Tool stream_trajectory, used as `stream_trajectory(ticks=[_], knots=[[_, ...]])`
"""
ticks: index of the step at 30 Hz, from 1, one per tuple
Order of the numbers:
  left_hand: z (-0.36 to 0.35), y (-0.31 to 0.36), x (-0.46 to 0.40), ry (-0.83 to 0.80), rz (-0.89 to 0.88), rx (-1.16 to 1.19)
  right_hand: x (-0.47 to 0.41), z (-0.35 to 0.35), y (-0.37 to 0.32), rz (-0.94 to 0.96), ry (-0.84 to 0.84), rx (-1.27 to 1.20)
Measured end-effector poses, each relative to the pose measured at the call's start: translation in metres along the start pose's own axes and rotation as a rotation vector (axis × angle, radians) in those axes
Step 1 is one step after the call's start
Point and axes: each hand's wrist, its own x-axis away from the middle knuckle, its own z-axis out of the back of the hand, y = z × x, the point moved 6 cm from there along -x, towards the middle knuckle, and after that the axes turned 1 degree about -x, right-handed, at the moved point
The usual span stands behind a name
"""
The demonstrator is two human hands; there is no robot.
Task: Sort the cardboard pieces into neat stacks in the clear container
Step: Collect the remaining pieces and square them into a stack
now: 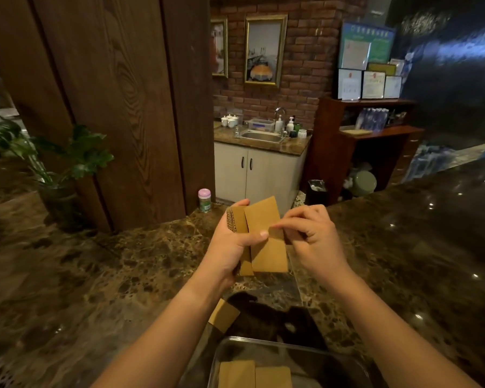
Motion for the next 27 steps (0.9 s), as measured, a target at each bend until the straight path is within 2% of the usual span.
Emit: stream_trajectory(ticks=[4,7,8,10,12,14,15,17,20,23,25,27], knots=[[0.022,0.000,-0.001,0.075,0.000,0.060,-0.005,0.003,0.014,-0.136,-0.082,-0.078],[0.028,-0.002,-0.002,0.101,-0.004,0.125,-0.007,0.011,0.025,-0.240,0.047,-0.006],[0.027,-0.002,-0.001,0.104,-0.006,0.160,-0.007,0.014,0.033,-0.328,0.114,-0.072],[0.027,-0.003,-0.002,0.109,-0.006,0.223,-0.004,0.011,0.049,-0.580,0.180,-0.512],[0.027,-0.003,-0.002,0.114,0.000,0.267,0.004,-0.003,0.052,-0.803,0.171,-0.977],[0.025,-0.005,-0.003,0.097,0.019,0.307,0.010,-0.014,0.050,-0.886,0.111,-1.158],[0.023,-0.006,-0.002,0.072,0.030,0.333,0.013,-0.019,0.047,-0.878,0.059,-1.162],[0.016,-0.008,0.000,0.020,0.034,0.347,0.016,-0.025,0.043,-0.810,-0.054,-1.021],[0.014,-0.010,0.000,0.031,0.009,0.268,0.019,-0.031,0.040,-0.719,-0.150,-0.847],[0.011,-0.012,-0.005,0.020,0.046,0.390,0.011,-0.021,0.033,-0.570,-0.045,-0.885],[0.009,-0.014,-0.008,0.005,0.094,0.502,0.005,-0.007,0.024,-0.404,0.038,-0.781],[0.010,-0.016,-0.010,0.002,0.117,0.524,0.004,-0.002,0.015,-0.277,0.049,-0.647]])
